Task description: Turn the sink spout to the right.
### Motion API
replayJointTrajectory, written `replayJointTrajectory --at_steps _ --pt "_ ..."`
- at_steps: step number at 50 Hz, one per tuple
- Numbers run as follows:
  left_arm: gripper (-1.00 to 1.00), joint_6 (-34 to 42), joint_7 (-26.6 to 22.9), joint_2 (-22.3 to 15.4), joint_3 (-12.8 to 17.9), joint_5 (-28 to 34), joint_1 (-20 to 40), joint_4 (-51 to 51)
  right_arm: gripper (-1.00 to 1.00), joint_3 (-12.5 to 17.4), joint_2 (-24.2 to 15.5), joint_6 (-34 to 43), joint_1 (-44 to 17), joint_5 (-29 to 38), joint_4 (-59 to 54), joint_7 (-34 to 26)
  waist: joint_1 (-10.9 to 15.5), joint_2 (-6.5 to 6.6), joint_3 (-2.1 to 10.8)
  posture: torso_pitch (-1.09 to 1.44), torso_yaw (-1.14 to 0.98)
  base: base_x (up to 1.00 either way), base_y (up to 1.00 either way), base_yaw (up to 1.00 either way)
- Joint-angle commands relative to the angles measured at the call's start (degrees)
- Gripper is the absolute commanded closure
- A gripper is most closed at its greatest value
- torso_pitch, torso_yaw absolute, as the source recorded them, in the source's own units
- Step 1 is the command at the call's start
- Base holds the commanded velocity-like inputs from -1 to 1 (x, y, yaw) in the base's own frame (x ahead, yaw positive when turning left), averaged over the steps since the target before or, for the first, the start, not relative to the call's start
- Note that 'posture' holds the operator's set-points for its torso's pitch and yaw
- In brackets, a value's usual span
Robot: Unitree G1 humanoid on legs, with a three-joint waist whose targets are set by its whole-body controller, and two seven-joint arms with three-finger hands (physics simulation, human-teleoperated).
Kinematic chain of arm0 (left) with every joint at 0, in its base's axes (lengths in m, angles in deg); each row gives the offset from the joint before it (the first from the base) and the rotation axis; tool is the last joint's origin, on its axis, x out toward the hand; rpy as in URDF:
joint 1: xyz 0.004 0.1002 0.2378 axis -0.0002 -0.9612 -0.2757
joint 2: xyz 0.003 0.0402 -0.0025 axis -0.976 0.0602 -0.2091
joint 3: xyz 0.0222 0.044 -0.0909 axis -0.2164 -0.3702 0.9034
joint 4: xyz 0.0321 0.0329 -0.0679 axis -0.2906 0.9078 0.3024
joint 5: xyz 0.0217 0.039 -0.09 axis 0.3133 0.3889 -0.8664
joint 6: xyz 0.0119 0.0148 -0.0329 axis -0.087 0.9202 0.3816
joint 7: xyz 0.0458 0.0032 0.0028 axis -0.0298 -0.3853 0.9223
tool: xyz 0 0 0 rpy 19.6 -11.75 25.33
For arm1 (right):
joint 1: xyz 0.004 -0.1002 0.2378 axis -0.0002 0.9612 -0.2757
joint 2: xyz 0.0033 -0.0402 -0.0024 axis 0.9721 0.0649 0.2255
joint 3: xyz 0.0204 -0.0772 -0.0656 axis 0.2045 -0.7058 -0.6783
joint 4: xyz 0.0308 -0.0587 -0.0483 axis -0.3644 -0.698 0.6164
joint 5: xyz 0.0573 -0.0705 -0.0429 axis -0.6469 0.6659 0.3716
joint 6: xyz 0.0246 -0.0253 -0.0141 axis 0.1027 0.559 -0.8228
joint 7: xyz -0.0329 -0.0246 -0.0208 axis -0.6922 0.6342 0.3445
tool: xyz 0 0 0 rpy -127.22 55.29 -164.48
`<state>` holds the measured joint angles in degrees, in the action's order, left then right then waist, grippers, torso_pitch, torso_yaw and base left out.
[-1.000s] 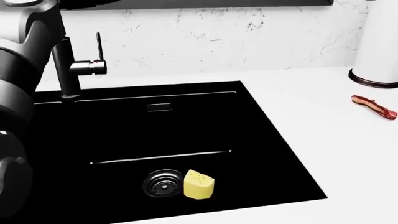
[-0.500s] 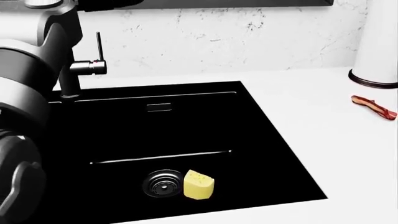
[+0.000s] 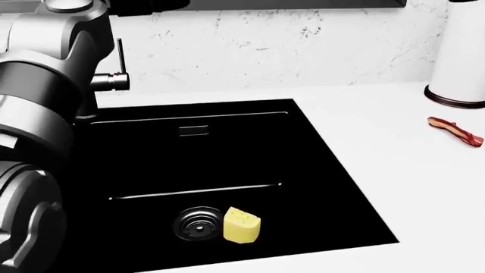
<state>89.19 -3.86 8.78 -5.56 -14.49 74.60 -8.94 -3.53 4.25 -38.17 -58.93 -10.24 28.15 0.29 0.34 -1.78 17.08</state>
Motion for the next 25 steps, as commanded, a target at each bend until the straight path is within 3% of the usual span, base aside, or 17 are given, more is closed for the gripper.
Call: replayJointTrajectory --at_steps 1,25 --pt "-1.0 -1.6 -0.1 -0.3 -0.3 0.1 2.4 -2.4 -1.0 0.2 -0.5 -1.4 -1.8 -0.2 1.8 0.2 0.0 -0.28 0.65 -0.46 0.0 0.0 0.0 0.0" --pt "-1.0 0.8 0.2 2.1 -1.5 -1.5 2.5 -4.9 -1.0 0.8 -1.4 0.0 -0.5 -0.6 4.2 -0.3 0.1 -0.57 0.62 -0.46 0.0 0.0 0.0 0.0"
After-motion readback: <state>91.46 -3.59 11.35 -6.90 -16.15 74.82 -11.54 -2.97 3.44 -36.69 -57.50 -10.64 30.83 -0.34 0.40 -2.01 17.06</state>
